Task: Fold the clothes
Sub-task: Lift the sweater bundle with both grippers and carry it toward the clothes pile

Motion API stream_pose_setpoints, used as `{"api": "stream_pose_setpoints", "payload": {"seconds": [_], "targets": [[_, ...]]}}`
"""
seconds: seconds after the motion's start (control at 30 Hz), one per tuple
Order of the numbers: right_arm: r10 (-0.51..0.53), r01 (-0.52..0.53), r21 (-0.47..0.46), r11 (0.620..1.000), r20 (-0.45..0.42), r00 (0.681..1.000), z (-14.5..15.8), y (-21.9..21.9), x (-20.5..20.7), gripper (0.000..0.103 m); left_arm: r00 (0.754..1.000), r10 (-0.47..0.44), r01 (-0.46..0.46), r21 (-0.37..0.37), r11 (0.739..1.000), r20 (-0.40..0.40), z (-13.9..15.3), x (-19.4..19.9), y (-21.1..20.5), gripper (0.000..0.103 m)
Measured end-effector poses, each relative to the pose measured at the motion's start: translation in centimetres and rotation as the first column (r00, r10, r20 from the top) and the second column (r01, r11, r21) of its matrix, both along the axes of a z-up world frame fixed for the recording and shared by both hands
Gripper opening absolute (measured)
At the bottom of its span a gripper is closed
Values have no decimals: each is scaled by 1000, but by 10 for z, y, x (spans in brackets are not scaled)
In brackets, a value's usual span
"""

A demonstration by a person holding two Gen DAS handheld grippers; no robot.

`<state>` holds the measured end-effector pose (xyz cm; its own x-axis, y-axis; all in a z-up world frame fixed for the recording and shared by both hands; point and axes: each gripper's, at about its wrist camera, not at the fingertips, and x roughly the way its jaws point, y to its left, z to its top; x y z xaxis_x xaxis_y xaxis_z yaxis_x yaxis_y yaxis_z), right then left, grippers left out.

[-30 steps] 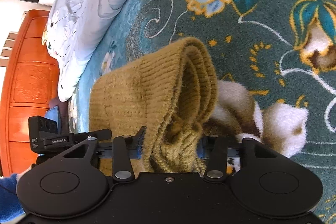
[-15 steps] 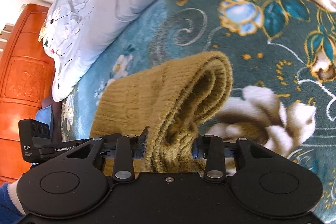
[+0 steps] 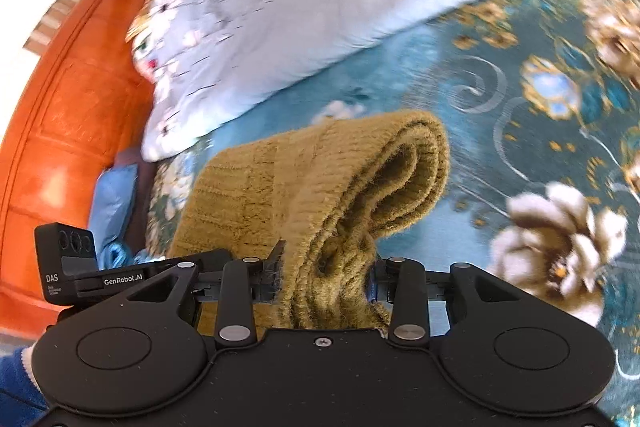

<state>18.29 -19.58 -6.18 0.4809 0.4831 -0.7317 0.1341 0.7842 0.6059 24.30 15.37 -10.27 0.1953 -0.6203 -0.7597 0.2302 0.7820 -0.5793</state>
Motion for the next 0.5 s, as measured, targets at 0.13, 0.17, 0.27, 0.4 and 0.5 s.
{"api": "stream_pose_setpoints", "payload": {"seconds": [0.13, 0.17, 0.27, 0.4, 0.5], "targets": [[109, -112, 34, 993, 80, 991, 20, 23, 16, 37, 990, 129, -132, 43, 990, 61, 38, -20, 27, 28], [137, -143, 50, 988, 101, 985, 22, 29, 20, 37, 984, 164, -169, 56, 984, 73, 49, -27, 33, 28], [204, -221, 99, 970, 156, 966, 26, 47, 31, 37, 962, 255, -264, 93, 960, 96, 77, -45, 52, 28], [263, -304, 157, 940, 236, 935, 37, 75, 41, 37, 936, 315, -339, 163, 927, 157, 113, -62, 68, 28], [295, -350, 184, 918, 274, 916, 45, 94, 44, 38, 911, 362, -396, 173, 902, 198, 134, -75, 80, 28]]}}
